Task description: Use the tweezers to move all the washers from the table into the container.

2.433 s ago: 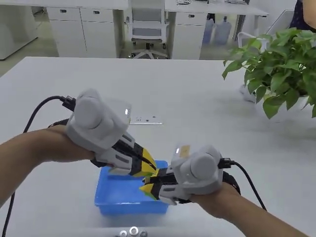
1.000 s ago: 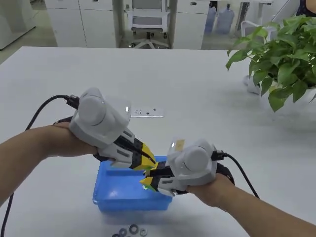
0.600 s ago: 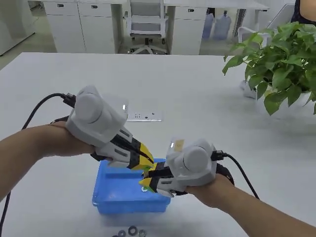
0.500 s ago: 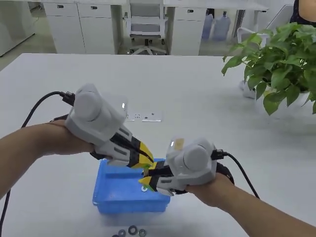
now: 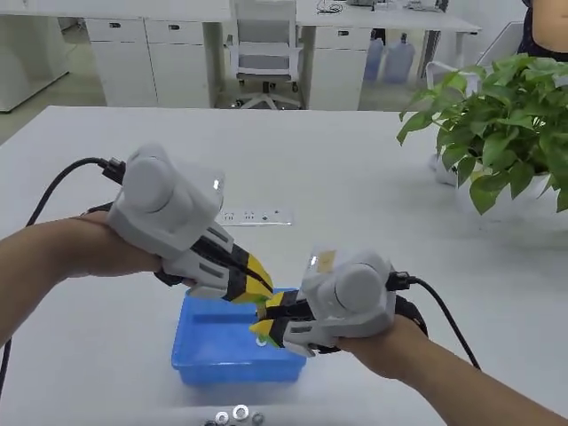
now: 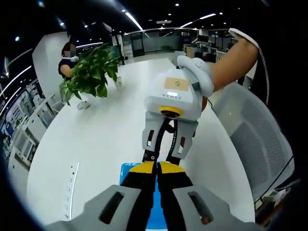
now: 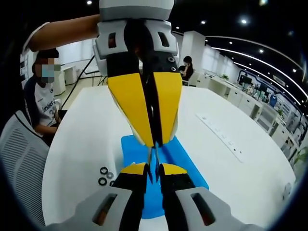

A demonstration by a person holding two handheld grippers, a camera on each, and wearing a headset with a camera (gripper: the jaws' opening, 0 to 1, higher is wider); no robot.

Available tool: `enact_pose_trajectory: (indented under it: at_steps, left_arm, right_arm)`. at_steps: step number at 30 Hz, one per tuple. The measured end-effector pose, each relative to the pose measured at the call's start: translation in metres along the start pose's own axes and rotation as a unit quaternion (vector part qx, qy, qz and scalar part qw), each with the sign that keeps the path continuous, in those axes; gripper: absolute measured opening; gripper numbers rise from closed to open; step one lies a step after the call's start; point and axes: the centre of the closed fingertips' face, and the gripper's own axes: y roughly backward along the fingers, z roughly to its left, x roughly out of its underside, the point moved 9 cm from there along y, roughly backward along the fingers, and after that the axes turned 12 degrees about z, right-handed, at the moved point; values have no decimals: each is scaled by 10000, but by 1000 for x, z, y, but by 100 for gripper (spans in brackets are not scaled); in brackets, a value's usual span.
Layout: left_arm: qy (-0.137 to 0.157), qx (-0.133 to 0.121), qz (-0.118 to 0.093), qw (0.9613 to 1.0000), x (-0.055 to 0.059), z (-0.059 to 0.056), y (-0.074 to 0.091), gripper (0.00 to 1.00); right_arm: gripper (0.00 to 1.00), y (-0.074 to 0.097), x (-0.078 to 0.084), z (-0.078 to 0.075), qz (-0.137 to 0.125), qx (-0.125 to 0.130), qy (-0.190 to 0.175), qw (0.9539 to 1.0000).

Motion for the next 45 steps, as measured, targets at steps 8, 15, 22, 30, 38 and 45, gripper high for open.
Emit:
enact_pose_trajectory:
  at_steps: [8,15,22,30,38,45]
  left_arm:
    - [-37,24,62,10000,-1,-12,4,5]
    - [-69,72,104,9999,1,-22,5,5]
    - [-63,97,122,9999,4,-31,3,5]
    - [-54,150,117,9998,6,-39,-1,5]
    - [-34,227,116,9997,10,-49,-9,5]
    - [-9,281,118,9995,16,-55,-15,5]
  right_arm:
    - [12,5,-2,12,29,-26,57,10000]
    - [12,6,-2,22,44,-68,98,9999]
    - [12,7,3,32,83,-157,157,9997]
    - [12,6,9,42,111,-237,155,9995]
    - [12,3,15,51,175,-343,154,9991]
    - [12,-2,21,58,230,-420,126,9988]
